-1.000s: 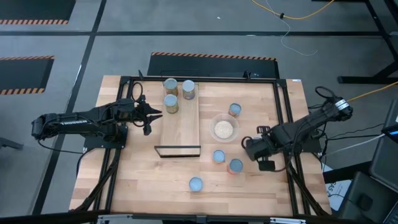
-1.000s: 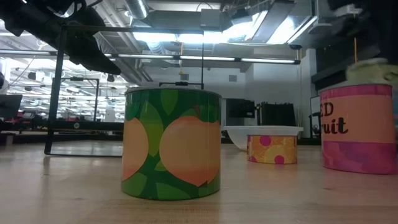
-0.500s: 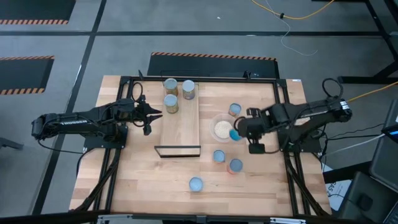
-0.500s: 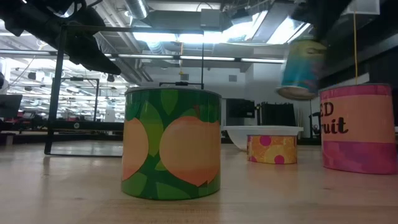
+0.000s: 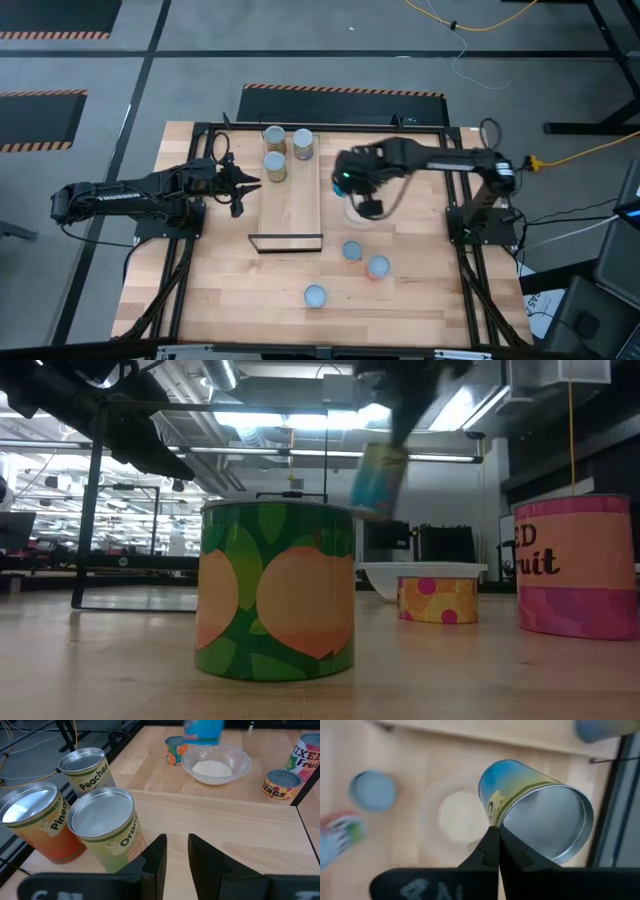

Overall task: Pick and place cans onto a shelf
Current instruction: Put the large canned cherries on the shelf

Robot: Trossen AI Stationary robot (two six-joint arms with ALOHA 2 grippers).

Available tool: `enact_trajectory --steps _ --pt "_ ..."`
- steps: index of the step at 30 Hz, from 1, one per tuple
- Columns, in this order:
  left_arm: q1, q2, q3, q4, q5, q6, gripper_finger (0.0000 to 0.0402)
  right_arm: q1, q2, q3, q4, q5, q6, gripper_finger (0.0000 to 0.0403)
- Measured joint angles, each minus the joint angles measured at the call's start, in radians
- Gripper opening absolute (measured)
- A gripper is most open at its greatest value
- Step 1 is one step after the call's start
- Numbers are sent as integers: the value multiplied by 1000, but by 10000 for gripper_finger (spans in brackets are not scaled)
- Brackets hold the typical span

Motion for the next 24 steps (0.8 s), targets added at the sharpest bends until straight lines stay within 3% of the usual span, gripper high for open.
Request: enact_trajectory --steps 14,24 --pt "0 0 0 -1 0 0 71 -117 350 391 0 20 -91 0" --pt "0 0 0 -13 0 0 71 -126 449 474 13 14 -119 0"
